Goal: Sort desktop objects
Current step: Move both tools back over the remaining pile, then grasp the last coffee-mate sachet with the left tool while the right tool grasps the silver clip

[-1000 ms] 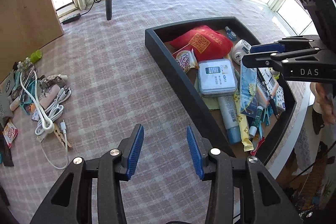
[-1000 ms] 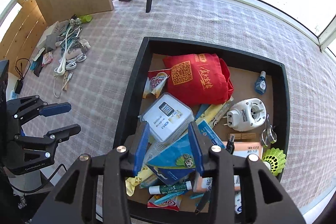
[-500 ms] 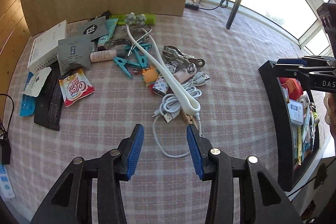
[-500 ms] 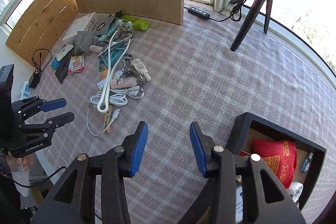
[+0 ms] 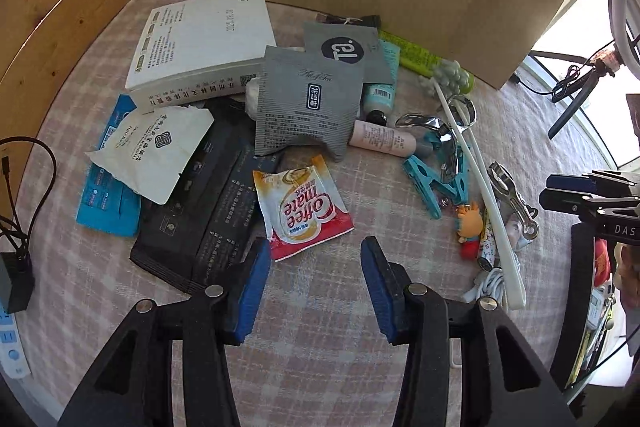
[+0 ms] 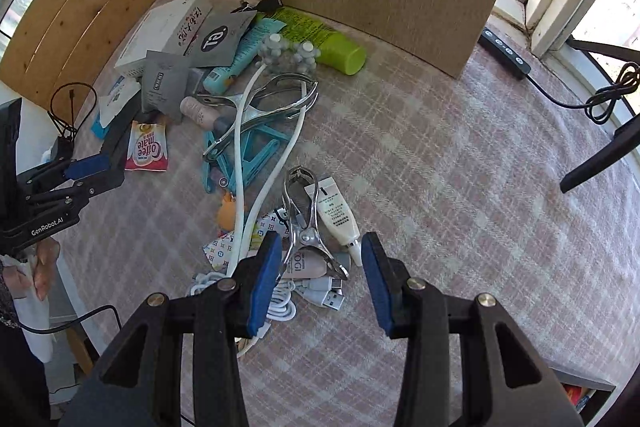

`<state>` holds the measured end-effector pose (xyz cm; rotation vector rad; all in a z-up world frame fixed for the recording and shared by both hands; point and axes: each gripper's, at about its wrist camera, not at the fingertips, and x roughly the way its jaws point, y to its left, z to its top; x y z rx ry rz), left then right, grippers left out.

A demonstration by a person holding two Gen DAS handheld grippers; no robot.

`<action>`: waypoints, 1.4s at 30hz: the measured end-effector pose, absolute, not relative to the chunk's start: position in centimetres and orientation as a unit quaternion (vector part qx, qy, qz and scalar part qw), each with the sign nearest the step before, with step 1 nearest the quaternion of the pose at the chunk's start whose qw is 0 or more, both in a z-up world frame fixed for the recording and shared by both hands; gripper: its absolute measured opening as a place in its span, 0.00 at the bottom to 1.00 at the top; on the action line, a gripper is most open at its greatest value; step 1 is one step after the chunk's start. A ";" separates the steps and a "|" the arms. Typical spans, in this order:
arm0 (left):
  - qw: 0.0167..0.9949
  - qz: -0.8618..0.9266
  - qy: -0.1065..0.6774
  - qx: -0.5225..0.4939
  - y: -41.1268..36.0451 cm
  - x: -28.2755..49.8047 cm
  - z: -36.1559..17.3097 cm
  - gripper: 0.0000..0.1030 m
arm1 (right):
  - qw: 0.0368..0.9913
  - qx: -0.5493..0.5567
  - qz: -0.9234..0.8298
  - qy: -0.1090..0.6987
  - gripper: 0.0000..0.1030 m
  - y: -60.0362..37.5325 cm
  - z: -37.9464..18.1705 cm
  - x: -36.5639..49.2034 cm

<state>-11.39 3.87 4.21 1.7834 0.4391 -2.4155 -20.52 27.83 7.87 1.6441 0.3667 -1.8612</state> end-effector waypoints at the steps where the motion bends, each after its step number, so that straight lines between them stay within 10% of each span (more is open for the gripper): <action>1: 0.056 -0.792 0.143 0.590 3.8 -11.8 3.8 0.48 | 0.311 0.625 -0.702 0.139 0.40 27.6 7.5 -20.8; 19: 0.059 -0.780 0.129 0.609 5.0 -15.5 0.4 0.56 | 0.323 0.657 -0.668 0.136 0.39 25.0 4.3 -22.3; 28: 0.062 -0.786 0.072 0.610 7.0 -16.6 -0.1 0.57 | 0.321 0.652 -0.668 0.160 0.23 24.3 4.6 -21.1; 37: 0.031 -0.795 0.064 0.602 9.0 -15.0 0.0 0.42 | 0.317 0.644 -0.680 0.151 0.22 25.4 5.5 -20.6; 42: 0.038 -0.801 0.036 0.597 10.5 -15.5 -0.5 0.56 | 0.312 0.644 -0.681 0.158 0.22 25.6 5.4 -20.4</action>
